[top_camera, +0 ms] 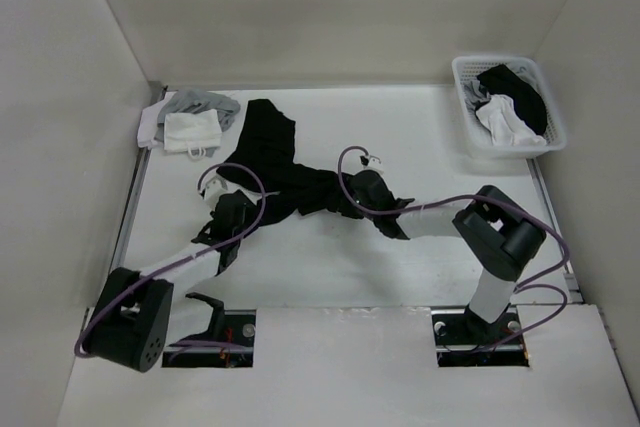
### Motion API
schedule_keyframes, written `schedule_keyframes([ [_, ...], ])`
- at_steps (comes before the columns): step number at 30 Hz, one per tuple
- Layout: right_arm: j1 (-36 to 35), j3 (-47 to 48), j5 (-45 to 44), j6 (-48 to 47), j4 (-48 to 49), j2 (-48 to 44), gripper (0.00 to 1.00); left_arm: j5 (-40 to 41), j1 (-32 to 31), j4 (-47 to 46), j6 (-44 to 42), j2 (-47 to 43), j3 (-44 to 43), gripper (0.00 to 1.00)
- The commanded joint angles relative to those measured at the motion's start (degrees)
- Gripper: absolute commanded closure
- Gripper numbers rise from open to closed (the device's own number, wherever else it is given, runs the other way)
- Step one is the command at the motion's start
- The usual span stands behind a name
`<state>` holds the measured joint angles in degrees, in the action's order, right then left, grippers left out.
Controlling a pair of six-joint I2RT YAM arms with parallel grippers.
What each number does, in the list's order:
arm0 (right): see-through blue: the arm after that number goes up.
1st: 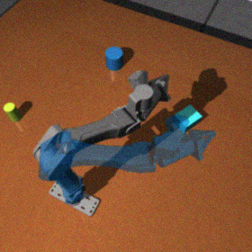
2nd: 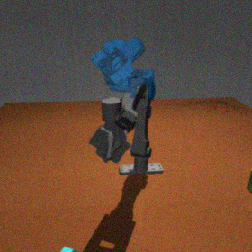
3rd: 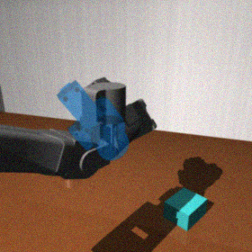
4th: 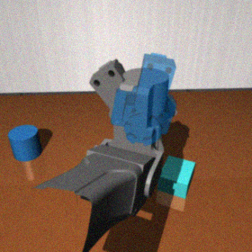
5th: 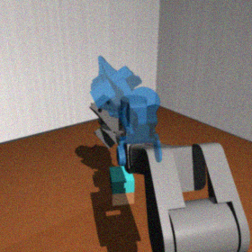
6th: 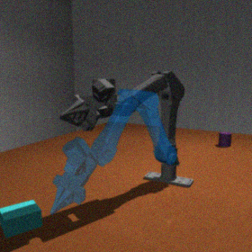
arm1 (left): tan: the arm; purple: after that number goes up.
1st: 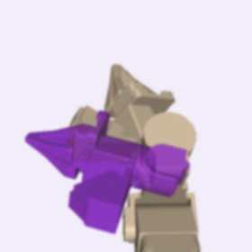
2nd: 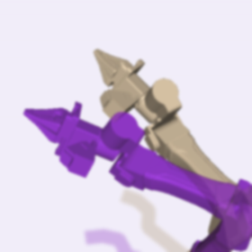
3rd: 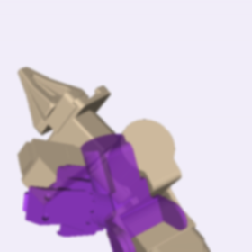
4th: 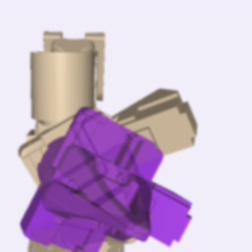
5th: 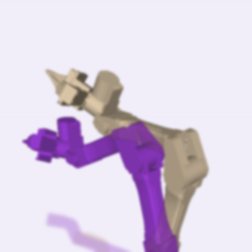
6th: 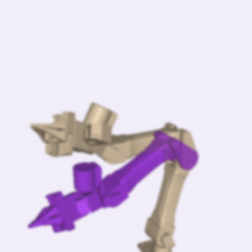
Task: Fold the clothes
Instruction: Flatten the tank top out
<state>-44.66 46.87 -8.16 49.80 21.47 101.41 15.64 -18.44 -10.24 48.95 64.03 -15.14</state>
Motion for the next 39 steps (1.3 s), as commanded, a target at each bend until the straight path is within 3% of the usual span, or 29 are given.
schedule_keyframes([
  [1,1.46,2.52,0.25,-0.23,1.47,0.81,0.39,-5.44,0.47,-6.01,0.53,7.66,-1.29,0.56],
  [4,2.70,4.97,0.95,-0.14,0.33,3.09,0.39,-6.15,-0.06,-7.33,0.45,11.11,-3.14,0.67],
  [6,3.22,7.00,1.66,0.12,0.15,4.76,0.55,-6.58,0.20,-8.30,0.62,11.64,-3.50,0.79],
  [7,3.40,7.70,1.92,0.29,0.58,5.11,0.71,-6.67,0.29,-8.65,0.45,11.47,-3.84,0.86],
  [8,3.40,7.88,2.01,0.21,0.76,4.77,0.81,-6.85,0.46,-8.74,0.45,10.95,-4.11,0.90],
  [10,3.14,7.27,1.05,-0.67,0.85,1.54,0.90,-7.20,0.55,-8.83,-0.52,9.02,-5.34,0.96],
  [12,3.14,5.87,0.61,-2.59,-0.11,-3.81,0.93,-6.68,0.20,-8.48,-1.92,6.47,-7.35,0.99],
  [15,3.40,4.81,2.18,-6.63,-6.77,-15.15,0.93,-5.71,0.46,-7.26,-3.51,1.47,-11.13,1.00],
  [20,6.73,11.55,7.79,-14.98,-29.51,-33.34,0.91,0.17,0.20,-1.02,-4.13,-11.44,-17.02,1.00],
  [24,7.27,16.85,8.08,-19.30,-44.66,-40.92,0.89,4.83,-2.17,3.03,-5.96,-20.34,-20.19,1.00],
  [30,1.66,0.80,5.26,-14.66,-45.38,-48.66,0.80,10.89,-10.77,11.98,-10.97,-29.82,-17.05,0.98],
  [33,-3.79,-9.14,4.48,-9.91,-42.40,-50.86,0.59,15.02,-14.56,18.39,-11.60,-34.66,-12.12,0.97],
  [36,-4.42,-14.25,2.37,-5.17,-40.73,-52.97,0.39,17.66,-17.19,23.85,-8.36,-37.65,-9.74,0.97],
  [39,-4.77,-17.68,0.26,-1.04,-40.55,-54.03,0.40,19.78,-19.22,26.41,-5.71,-38.72,-8.51,0.97],
])
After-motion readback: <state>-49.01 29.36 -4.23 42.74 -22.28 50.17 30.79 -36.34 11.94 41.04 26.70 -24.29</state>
